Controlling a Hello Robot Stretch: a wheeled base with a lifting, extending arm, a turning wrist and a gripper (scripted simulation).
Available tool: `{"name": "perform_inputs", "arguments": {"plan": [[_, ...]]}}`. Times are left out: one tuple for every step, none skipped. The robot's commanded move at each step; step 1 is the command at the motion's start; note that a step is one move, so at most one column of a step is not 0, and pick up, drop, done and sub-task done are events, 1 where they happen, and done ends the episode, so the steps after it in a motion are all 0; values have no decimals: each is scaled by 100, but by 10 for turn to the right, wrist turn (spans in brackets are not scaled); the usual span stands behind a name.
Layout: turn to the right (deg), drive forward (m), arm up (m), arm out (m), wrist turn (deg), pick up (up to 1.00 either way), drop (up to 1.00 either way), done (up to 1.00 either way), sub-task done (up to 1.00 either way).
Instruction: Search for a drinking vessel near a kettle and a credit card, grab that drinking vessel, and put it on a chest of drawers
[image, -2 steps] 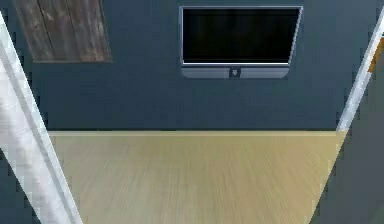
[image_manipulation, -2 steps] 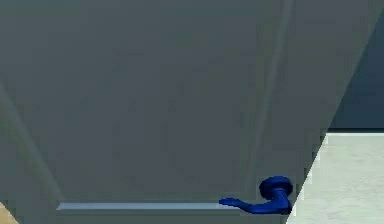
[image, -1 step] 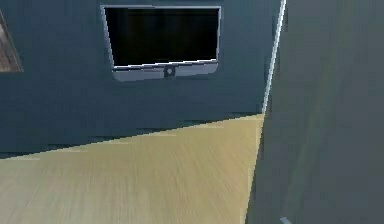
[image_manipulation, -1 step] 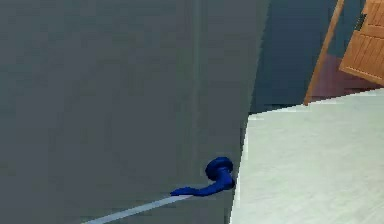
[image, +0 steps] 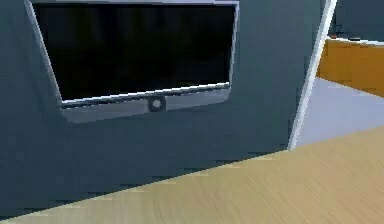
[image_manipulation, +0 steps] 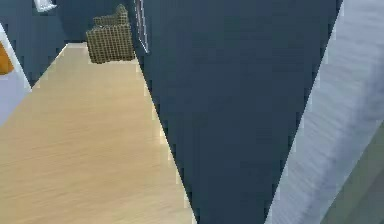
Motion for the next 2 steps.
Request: {"name": "perform_inputs", "arguments": {"plan": [[450,0,0,0,0,0,0,0,0],[60,0,0,0,0,0,0,0,0]]}}
